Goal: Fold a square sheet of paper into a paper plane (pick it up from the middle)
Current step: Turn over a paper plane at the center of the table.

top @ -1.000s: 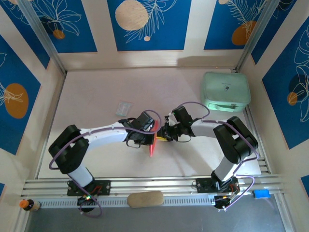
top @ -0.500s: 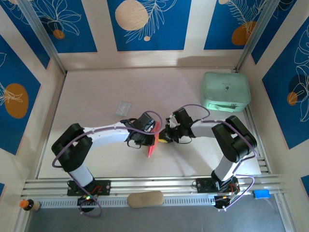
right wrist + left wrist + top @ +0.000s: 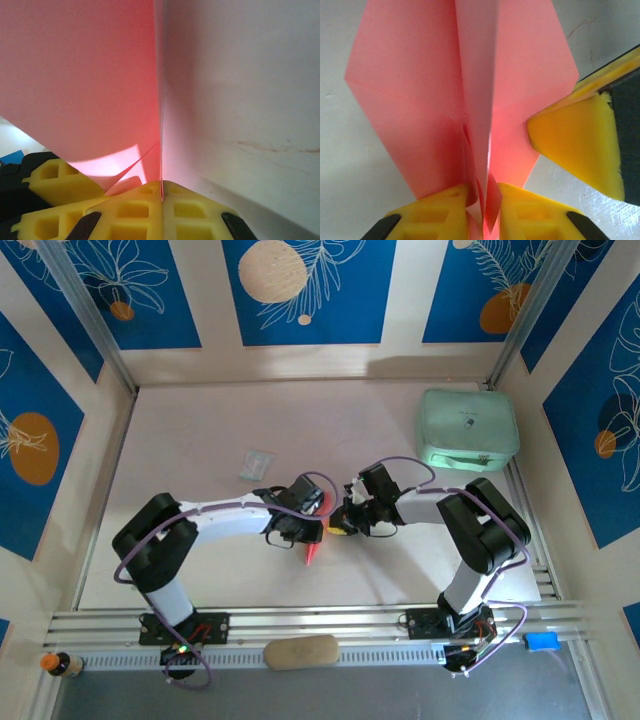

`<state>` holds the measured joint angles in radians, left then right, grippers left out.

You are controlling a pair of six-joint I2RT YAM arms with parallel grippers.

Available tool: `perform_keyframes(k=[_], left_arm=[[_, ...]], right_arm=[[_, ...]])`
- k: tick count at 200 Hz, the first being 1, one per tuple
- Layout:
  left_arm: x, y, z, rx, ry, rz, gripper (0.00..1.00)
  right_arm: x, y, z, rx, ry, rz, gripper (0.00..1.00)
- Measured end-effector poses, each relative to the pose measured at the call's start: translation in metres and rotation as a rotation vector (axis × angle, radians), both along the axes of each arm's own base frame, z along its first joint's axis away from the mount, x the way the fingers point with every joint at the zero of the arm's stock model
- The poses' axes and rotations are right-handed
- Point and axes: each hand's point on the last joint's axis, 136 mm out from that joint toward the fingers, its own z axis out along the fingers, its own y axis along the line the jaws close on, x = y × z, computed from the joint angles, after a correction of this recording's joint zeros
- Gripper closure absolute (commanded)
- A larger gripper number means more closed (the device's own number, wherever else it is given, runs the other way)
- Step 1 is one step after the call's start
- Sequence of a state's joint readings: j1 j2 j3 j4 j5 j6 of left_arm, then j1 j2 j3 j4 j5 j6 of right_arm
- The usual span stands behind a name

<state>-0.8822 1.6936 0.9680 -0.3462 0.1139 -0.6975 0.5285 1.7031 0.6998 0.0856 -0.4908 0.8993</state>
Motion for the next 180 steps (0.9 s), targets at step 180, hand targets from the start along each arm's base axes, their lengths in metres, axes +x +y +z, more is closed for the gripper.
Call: perform_keyframes(k=[180], left_arm=[[-0.001,0.002,-0.014,0.058,-0.009,-0.002,0.92]], right_arm=[[0.0,-0.001,0.0,0.004,0.005,-0.001,0.92]])
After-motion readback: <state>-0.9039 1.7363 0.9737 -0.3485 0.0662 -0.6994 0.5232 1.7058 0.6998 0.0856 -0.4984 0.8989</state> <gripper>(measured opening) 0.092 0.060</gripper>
